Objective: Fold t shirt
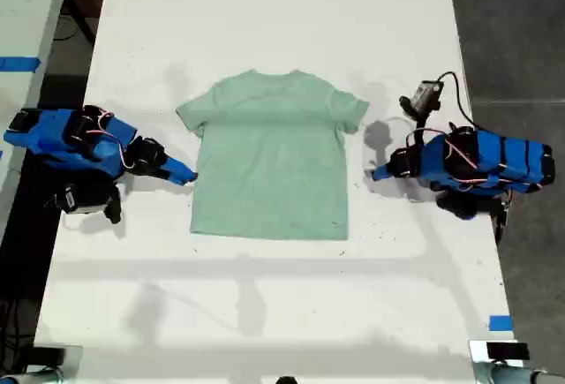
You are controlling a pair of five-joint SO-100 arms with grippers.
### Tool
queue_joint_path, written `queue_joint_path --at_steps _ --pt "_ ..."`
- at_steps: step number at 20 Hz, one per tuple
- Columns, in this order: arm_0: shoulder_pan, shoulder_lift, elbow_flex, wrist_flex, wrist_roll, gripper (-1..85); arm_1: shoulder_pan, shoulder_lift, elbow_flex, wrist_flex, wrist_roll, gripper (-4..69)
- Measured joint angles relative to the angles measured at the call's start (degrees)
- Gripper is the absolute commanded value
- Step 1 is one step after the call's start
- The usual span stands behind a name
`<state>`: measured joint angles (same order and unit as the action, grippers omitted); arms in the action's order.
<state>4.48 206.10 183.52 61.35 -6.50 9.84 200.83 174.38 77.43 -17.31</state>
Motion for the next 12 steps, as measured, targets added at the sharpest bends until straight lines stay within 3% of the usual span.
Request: queue_joint_path --at_steps 3,8,9,12 --pt "0.0 0.0 0.0 0.0 0.0 12.6 0.0 0.0 0.1 1.3 6.5 0.8" --pt "0.0 0.0 0.0 0.0 0.0 12.6 0.1 0.0 0.2 1.4 8.7 0.6" --pt "0.0 0.0 0.0 0.0 0.0 12.6 0.0 0.0 0.1 1.8 8.7 2.8" --pt "0.0 0.0 0.0 0.0 0.0 12.6 3.8 -3.8 -4.3 3.2 4.4 18.8"
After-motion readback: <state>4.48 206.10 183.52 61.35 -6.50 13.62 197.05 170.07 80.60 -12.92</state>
